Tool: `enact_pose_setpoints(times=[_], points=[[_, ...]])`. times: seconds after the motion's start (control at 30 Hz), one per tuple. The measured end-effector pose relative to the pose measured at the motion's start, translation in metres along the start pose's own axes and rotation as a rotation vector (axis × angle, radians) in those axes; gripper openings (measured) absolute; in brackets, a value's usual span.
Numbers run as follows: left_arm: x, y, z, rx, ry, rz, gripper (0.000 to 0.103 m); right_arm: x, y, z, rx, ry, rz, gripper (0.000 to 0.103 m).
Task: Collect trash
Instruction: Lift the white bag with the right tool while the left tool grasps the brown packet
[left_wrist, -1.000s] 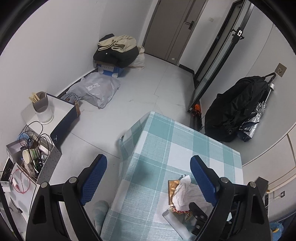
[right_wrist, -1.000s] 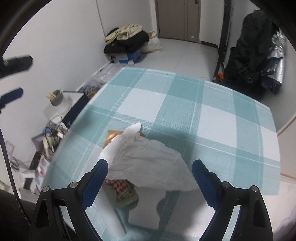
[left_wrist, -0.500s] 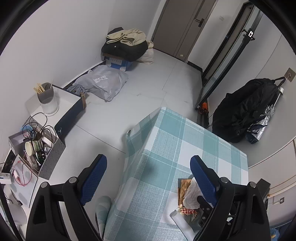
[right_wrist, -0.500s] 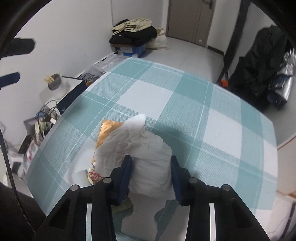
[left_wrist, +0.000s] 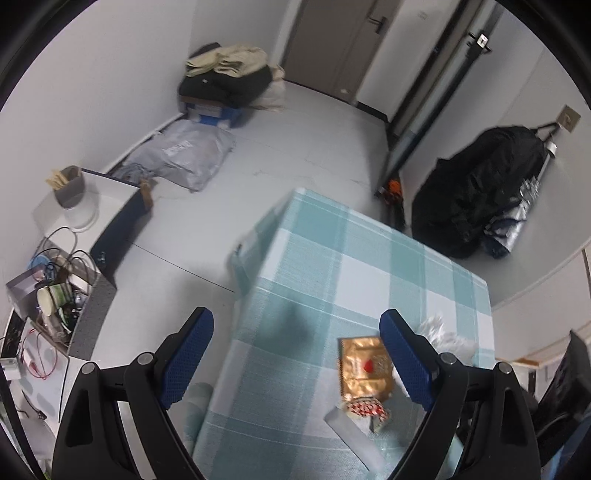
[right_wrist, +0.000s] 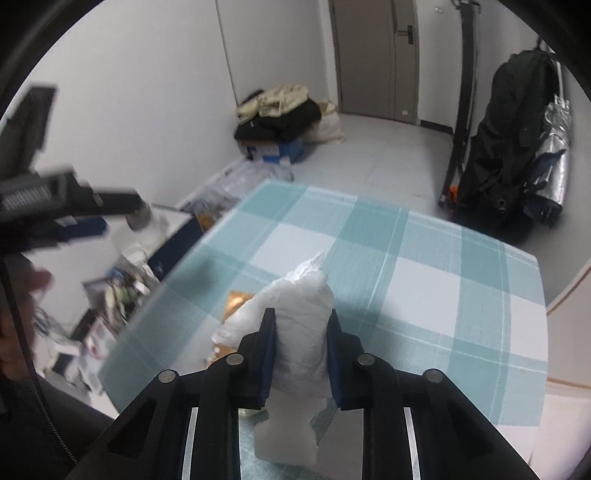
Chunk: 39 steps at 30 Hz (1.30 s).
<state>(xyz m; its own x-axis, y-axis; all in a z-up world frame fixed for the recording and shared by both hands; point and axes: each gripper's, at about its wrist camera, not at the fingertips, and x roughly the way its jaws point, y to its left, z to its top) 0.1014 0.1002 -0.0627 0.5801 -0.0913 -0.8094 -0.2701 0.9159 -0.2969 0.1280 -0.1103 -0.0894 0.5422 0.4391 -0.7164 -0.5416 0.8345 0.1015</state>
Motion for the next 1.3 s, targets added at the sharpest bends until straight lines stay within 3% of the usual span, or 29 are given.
enact_pose_setpoints(times=[0.3,0.53,0.77,0.87,1.03,1.1,1.17,1.3], points=[[0.030,-0.033,-0.012,0.082,0.139,-0.052,0.089,-0.027,-0.036,0.000,0.098,-0.059,0.030,0.023],[0.052,-0.048,-0.017,0.112,0.217,-0.002,0.089,0.005,-0.083,-0.022,0.289,0.095,0.139,0.025],[0.062,-0.061,-0.024,0.158,0.258,0.050,0.089,0.015,-0.105,-0.035,0.312,0.175,0.086,0.029],[0.075,-0.066,-0.030,0.189,0.305,0.081,0.089,0.014,-0.115,-0.037,0.317,0.170,0.052,0.056],[0.079,-0.070,-0.033,0.235,0.322,0.128,0.089,0.013,-0.121,-0.039,0.326,0.160,0.070,0.055],[0.081,-0.069,-0.034,0.234,0.332,0.144,0.089,0.017,-0.120,-0.040,0.324,0.174,0.072,0.053],[0.083,-0.066,-0.033,0.224,0.340,0.143,0.089,0.021,-0.120,-0.040,0.333,0.176,0.085,0.037],[0.082,-0.066,-0.032,0.217,0.332,0.142,0.089,0.022,-0.118,-0.038,0.325,0.175,0.087,0.016]])
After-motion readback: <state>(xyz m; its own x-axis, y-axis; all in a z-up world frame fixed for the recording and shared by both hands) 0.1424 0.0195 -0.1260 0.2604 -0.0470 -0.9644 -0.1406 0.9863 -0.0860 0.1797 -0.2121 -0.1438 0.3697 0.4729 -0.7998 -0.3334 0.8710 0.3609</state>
